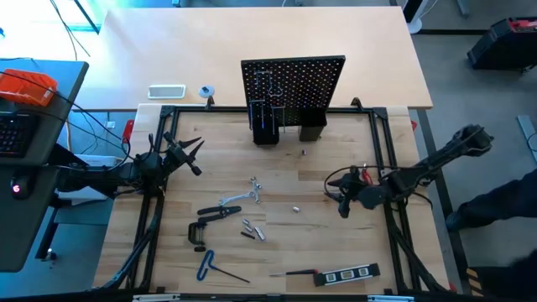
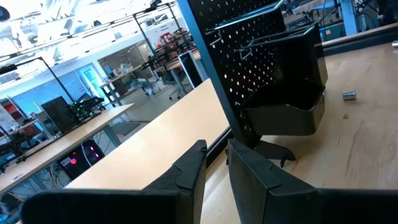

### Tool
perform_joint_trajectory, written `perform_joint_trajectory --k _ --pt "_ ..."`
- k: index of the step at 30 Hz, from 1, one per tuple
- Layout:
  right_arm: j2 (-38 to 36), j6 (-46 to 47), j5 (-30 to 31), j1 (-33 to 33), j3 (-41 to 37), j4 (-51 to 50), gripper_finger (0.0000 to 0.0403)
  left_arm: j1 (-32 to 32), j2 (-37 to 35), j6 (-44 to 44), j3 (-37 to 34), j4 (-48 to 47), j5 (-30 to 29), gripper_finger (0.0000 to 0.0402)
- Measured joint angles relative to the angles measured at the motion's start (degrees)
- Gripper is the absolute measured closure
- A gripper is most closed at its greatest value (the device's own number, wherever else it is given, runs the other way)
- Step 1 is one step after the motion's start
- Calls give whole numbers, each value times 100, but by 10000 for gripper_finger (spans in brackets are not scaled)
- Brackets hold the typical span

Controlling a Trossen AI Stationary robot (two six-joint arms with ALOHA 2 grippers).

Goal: Hang tools onto peg board
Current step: Put the socket into the left bin on the pegboard

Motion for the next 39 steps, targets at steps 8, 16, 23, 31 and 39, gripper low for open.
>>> perform_joint_trajectory --k 8,16,23,31,39 --pt "0 -1109 641 122 -253 1839 215 2 2 0 0 0 0 342" --pt "0 -3267 670 -153 -262 4144 215 1 0 0 0 2 0 342" --pt "0 -3971 121 -467 -50 4622 215 2 0 0 0 2 0 342" --pt "1 -3868 -216 -653 920 2663 215 2 2 0 0 2 0 342" --pt "451 -2793 -1007 -680 1707 958 215 2 0 0 0 0 0 342"
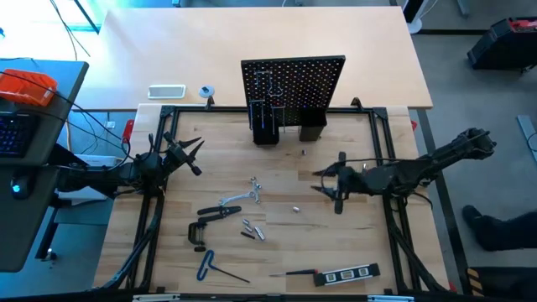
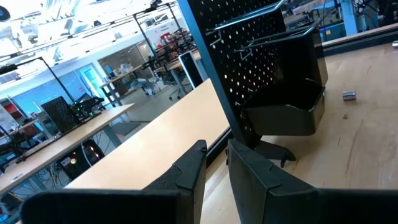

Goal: Hang tools onto peg board
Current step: Put the socket into the left bin on the pegboard

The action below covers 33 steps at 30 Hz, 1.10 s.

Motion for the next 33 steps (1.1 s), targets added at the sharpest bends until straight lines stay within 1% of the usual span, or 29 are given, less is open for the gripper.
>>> perform_joint_trajectory --k 4,9,16,19,23,28,33 --pt "515 476 -464 29 42 6 215 0 2 0 0 1 0 342" --pt "1318 922 -636 113 42 70 215 -2 1 0 0 0 0 342" --pt "2582 1295 -955 299 42 879 215 0 0 0 0 2 0 342" --pt "2981 1354 -923 358 42 1008 217 0 2 0 0 2 0 342" --pt "3362 1519 -805 356 42 1006 232 -1 2 0 0 0 1 342" --pt "3676 1539 -595 356 42 1012 251 -1 0 0 0 0 0 342" --pt "3894 1517 -405 307 42 1012 256 -2 1 0 0 1 0 342"
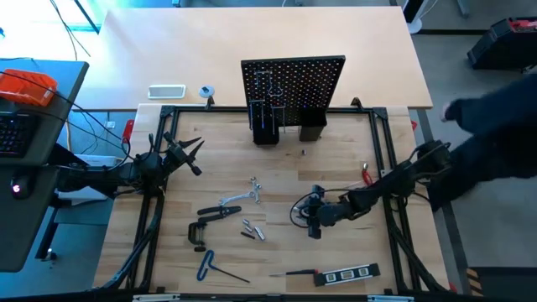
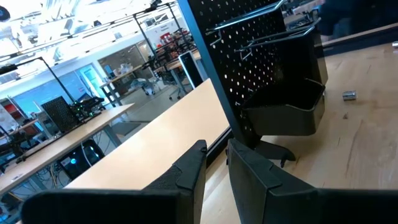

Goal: Hang tools onto peg board
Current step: Put the socket into the left bin on the pegboard

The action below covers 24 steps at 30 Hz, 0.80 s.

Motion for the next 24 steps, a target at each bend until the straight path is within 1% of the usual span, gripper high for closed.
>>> perform_joint_trajectory --k 11,13,16,20,24 --pt "595 -56 67 -238 0 389 256 1 -1 0 0 0 0 342" --pt "673 -31 106 -267 2 467 262 2 1 0 0 1 0 342" --pt "750 -14 107 -289 10 511 289 2 0 0 0 -1 0 342" --pt "761 -43 105 -293 13 492 351 2 -1 0 0 -1 0 342" --pt "761 -62 100 -298 13 491 353 2 0 0 0 -1 0 342"
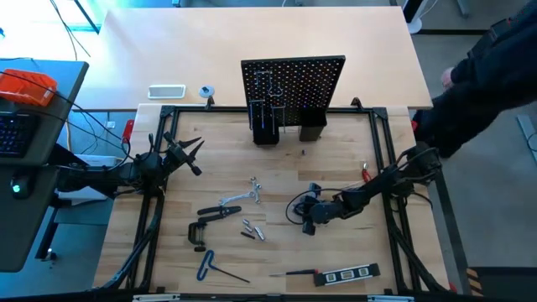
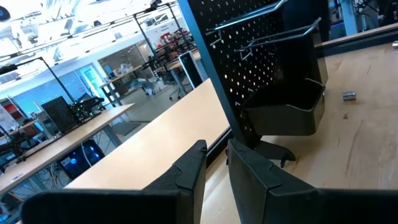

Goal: Hang tools onto peg board
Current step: Put the socket into the left bin on the pegboard

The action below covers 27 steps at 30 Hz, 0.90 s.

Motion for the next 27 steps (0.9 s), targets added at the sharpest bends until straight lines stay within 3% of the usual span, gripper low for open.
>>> perform_joint_trajectory --k 10,18,27 --pt "28 -615 74 -58 674 -151 353 0 0 0 0 3 0 342" --pt "24 -1581 519 -461 1529 -846 353 -1 0 0 0 1 1 342" --pt "22 -1960 639 -1014 1775 -854 353 -2 1 0 0 0 0 342"
